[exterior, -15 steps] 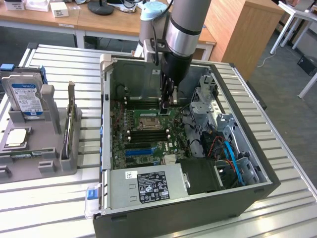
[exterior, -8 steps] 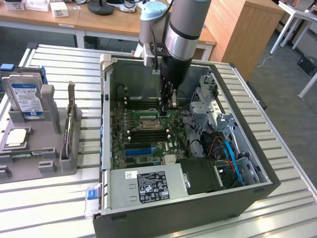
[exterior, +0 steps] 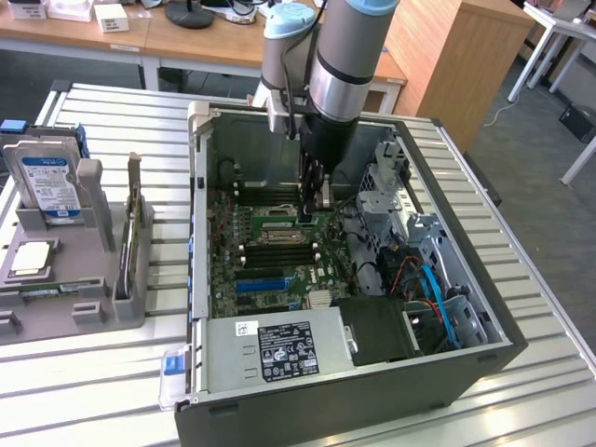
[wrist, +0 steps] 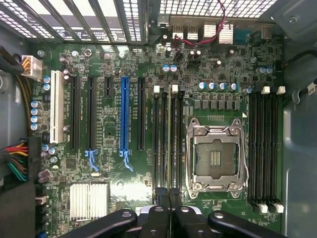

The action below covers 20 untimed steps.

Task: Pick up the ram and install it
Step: 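Insert the ram into the slot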

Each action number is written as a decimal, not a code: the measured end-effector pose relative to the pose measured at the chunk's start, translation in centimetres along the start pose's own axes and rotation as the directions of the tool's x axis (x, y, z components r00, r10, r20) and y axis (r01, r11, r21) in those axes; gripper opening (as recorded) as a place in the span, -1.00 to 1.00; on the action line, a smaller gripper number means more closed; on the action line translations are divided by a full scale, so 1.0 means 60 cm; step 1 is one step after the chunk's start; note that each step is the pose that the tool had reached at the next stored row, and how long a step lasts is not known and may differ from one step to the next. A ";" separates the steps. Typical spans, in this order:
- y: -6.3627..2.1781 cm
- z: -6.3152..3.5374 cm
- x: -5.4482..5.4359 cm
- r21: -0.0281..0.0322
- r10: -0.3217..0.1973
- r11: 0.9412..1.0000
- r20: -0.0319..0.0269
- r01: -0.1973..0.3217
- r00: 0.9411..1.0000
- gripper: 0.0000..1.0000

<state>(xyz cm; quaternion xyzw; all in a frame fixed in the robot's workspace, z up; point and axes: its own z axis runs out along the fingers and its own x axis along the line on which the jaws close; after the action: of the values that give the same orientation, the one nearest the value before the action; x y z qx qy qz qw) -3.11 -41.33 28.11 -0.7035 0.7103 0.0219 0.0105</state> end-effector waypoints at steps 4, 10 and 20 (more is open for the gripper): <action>0.000 0.002 0.000 0.000 0.000 1.000 0.001 0.000 1.000 -0.76; 0.000 0.014 0.001 0.000 0.000 1.000 0.000 0.000 1.000 -0.76; -0.001 0.030 0.001 0.000 0.000 1.000 0.000 0.000 1.000 -0.76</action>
<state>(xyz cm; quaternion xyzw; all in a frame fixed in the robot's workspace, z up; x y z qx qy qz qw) -3.11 -41.33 26.30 -0.7035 0.7103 0.0220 0.0106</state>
